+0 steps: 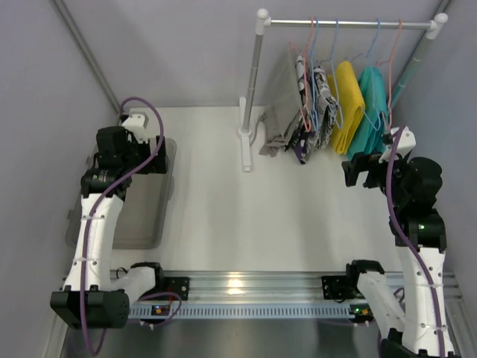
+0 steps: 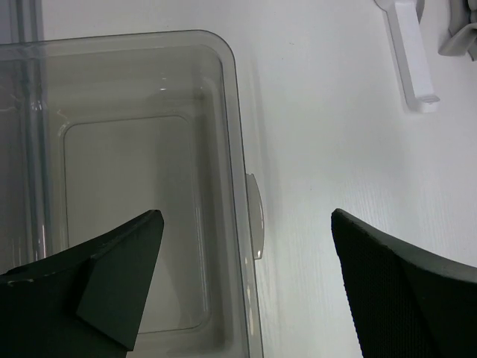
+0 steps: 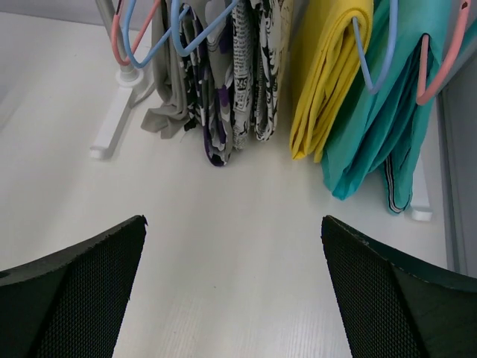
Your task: Remove the trousers from the hanger
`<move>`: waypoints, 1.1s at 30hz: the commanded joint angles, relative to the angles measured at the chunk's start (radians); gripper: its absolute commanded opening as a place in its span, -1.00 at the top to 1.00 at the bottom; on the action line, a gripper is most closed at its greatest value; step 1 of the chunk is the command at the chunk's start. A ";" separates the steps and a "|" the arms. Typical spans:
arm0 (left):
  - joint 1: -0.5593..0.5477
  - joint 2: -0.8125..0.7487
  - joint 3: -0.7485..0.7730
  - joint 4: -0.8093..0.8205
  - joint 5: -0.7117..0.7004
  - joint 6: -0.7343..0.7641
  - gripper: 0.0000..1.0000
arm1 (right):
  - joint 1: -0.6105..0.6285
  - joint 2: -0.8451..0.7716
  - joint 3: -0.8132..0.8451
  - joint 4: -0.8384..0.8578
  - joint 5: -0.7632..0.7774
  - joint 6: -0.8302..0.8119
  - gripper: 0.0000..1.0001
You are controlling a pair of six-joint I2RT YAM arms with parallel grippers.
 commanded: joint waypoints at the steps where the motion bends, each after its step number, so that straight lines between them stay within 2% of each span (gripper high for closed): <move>1: -0.002 -0.013 0.016 0.031 0.004 0.030 -0.98 | -0.010 -0.020 0.021 -0.002 -0.023 0.010 -0.99; 7: -0.001 -0.003 0.035 0.040 -0.073 0.032 -0.98 | -0.010 0.003 0.114 -0.060 -0.090 0.030 -0.99; 13: -0.002 -0.009 0.042 0.063 -0.087 0.058 -0.98 | -0.010 0.099 0.349 -0.112 -0.179 0.044 -0.97; 20: -0.010 0.027 0.071 0.077 -0.107 0.075 -0.98 | 0.017 0.369 0.602 -0.091 -0.274 0.113 -0.90; 23: -0.010 0.054 0.082 0.068 -0.107 0.070 -0.98 | 0.074 0.504 0.748 -0.114 -0.280 0.108 -0.76; 26: -0.012 0.056 0.084 0.074 -0.108 0.053 -0.98 | 0.175 0.633 0.890 -0.141 -0.242 0.099 -0.54; 27: -0.012 0.060 0.085 0.075 -0.110 0.047 -0.98 | 0.198 0.664 0.924 -0.158 -0.227 0.098 -0.40; 29: -0.012 0.068 0.088 0.077 -0.113 0.038 -0.98 | 0.267 0.742 1.010 -0.170 -0.152 0.101 -0.19; 33: -0.013 0.079 0.096 0.074 -0.116 0.013 -0.98 | 0.353 0.837 1.087 -0.167 0.069 0.138 -0.04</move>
